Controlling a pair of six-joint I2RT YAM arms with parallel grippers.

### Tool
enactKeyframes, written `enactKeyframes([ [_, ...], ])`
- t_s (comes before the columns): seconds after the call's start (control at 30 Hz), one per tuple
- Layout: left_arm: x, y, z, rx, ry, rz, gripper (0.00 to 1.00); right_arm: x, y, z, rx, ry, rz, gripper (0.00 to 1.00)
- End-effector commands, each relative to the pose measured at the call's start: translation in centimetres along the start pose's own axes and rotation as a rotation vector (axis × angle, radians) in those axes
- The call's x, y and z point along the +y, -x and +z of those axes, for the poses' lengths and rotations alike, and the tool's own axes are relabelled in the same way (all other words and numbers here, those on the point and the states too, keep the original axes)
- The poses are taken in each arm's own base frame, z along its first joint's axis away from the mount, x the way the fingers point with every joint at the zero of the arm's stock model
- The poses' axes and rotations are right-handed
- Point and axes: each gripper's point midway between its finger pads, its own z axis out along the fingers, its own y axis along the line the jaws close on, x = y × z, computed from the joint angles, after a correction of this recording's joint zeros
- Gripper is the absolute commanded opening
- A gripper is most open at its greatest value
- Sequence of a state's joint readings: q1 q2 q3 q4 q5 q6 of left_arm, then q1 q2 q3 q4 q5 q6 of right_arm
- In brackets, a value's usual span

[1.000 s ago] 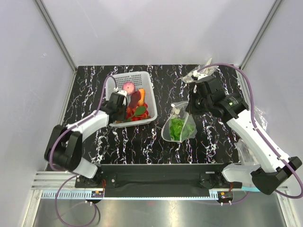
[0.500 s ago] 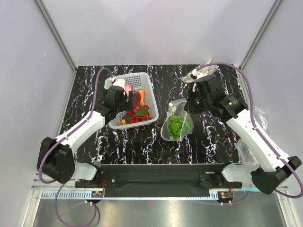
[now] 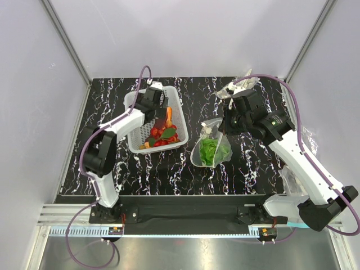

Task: Place the food in the zip-top bag and seal the zipper
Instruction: Pick up the fake vegetable from the bin.

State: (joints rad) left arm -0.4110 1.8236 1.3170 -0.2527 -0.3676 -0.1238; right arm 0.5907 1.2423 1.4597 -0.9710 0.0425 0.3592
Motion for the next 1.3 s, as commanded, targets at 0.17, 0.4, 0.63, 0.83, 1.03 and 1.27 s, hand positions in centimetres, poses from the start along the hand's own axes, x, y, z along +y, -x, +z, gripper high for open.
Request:
enactKeyframes([
  [0.17, 2.6, 4.5, 5.3, -0.042, 0.081, -0.008, 0.99, 0.0, 1.3, -0.7, -0.049, 0.002, -0.022, 0.0],
  [0.4, 0.5, 2.9, 9.2, 0.082, -0.009, 0.033, 0.99, -0.2, 1.4, -1.0, -0.059, -0.005, -0.019, 0.0],
  [0.63, 0.0, 1.6, 9.9, 0.151, -0.061, 0.021, 0.99, -0.4, 1.3, -1.5, -0.068, -0.01, -0.009, 0.0],
  [0.83, 0.2, 1.2, 8.2, 0.125, -0.084, -0.018, 0.87, -0.4, 1.2, -1.7, -0.069, -0.011, -0.003, 0.0],
  [1.03, 0.8, 2.2, 5.3, 0.074, -0.102, -0.052, 0.7, -0.5, 1.1, -1.6, -0.064, -0.019, 0.005, 0.0],
  [1.27, 0.4, 8.1, -3.0, -0.128, -0.249, -0.122, 0.7, -0.8, 1.6, -0.8, -0.03, -0.057, -0.018, 0.0],
])
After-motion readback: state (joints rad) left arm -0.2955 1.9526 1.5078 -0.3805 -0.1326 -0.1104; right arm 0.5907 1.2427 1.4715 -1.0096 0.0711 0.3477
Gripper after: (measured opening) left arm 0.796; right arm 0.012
